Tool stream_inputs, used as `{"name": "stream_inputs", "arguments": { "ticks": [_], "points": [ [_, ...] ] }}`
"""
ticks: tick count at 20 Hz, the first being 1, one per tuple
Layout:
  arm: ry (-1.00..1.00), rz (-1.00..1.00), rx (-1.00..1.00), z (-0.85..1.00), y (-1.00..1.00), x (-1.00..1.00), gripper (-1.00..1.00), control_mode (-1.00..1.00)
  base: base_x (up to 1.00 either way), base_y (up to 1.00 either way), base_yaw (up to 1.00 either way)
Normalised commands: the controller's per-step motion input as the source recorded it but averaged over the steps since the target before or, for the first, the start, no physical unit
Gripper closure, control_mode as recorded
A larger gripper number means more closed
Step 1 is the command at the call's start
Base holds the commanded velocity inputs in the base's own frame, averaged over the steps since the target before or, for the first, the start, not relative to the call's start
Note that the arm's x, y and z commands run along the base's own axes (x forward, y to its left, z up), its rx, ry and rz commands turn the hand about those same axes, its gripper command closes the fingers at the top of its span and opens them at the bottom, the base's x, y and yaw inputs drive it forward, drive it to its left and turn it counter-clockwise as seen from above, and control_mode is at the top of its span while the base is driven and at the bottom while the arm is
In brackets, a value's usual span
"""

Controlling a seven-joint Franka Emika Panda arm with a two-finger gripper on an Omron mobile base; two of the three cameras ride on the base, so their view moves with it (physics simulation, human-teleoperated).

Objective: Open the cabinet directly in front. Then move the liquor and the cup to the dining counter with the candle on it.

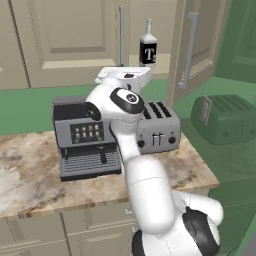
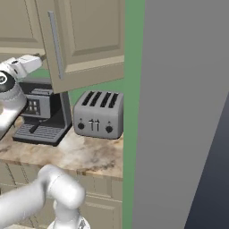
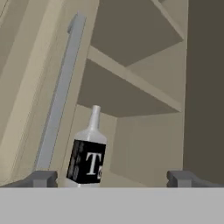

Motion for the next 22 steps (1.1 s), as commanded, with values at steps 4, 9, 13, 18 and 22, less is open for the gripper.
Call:
{"name": "stream_inputs", "arguments": {
  "ticks": [4,9,13,18,22],
  "points": [
    [0.18,-0.07,0.02,0.00,-0.51,0.75,-1.00,-1.00,0.00,0.00,0.00],
    [0.08,-0.13,0.15,0.00,-0.98,0.05,-1.00,-1.00,0.00,0.00,0.00],
    [0.02,-0.18,0.22,0.00,-1.00,-0.41,-1.00,-1.00,0.00,0.00,0.00],
    [0.01,-0.24,0.27,0.00,-1.00,-0.73,-1.00,-1.00,0.00,0.00,0.00],
    [0.00,-0.24,0.27,0.00,-1.00,-0.84,-1.00,-1.00,0.00,0.00,0.00]
  ]
}}
